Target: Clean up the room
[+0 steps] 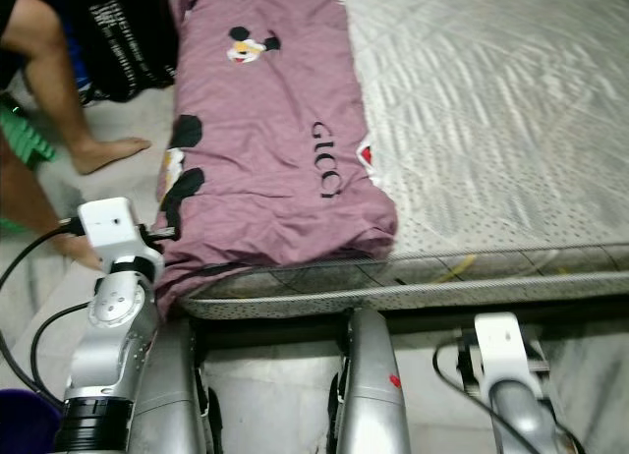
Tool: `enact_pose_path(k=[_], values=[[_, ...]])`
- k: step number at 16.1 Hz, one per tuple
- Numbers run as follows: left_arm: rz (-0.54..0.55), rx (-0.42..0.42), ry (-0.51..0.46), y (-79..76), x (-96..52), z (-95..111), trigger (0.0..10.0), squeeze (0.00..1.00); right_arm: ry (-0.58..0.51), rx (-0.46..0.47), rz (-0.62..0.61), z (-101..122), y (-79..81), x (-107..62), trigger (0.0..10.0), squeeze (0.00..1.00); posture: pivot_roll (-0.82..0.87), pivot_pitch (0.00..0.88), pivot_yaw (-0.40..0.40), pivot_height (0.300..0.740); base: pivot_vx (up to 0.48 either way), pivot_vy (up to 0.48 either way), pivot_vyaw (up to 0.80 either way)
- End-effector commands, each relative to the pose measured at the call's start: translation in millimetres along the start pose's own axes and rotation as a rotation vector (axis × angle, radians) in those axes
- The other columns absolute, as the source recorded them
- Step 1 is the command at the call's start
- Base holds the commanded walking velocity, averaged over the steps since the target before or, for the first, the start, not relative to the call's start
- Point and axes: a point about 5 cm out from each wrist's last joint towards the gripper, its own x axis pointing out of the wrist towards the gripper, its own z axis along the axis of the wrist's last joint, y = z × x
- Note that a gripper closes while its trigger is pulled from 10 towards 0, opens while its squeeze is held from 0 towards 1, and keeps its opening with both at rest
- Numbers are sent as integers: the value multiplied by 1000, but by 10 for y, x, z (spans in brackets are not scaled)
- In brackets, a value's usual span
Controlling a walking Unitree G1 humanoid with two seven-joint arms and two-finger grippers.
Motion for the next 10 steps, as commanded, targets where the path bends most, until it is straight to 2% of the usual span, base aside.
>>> enact_pose_path(k=[1, 2, 3, 4, 5, 6, 7, 9, 10], values=[[6, -1, -1, 32, 9, -15, 10000, 0, -163, 84, -47, 417, -101, 158, 10000, 0, -34, 126, 14, 549, 0, 0, 0], [8, -2, -4, 35, 13, -15, 10000, 0, -247, 147, -15, 678, -67, 232, 10000, 0, -32, 122, 15, 549, 0, 0, 0], [9, -8, -11, 32, 23, -9, 10000, 0, -373, 236, 27, 1149, -13, 318, 10000, 0, -25, 113, 13, 549, 0, 0, 0], [9, -10, -14, 29, 29, -5, 10000, 0, -400, 267, 41, 1290, 14, 346, 10000, 0, -20, 110, 12, 549, 0, 0, 0], [8, -14, -20, 22, 37, 7, 10000, 0, -445, 330, 80, 1561, 88, 393, 10000, 0, -15, 109, 12, 549, 0, 0, 0], [7, -17, -26, 12, 41, 22, 10000, 0, -461, 377, 147, 1777, 215, 425, 10000, 0, -5, 105, 10, 549, 0, 0, 0], [5, -19, -30, 5, 46, 31, 10000, 0, -438, 393, 212, 1871, 354, 459, 10000, 0, 2, 105, 6, 549, 0, 0, 0], [5, -23, -34, 18, 35, 29, 10000, 0, -344, 407, 306, 1885, 655, 528, 10000, 0, 11, 106, 2, 549, 0, 0, 0], [9, -23, -35, 27, 32, 26, 10000, 0, -233, 384, 372, 1733, 840, 553, 10000, 0, 18, 107, -2, 549, 0, 0, 0]])
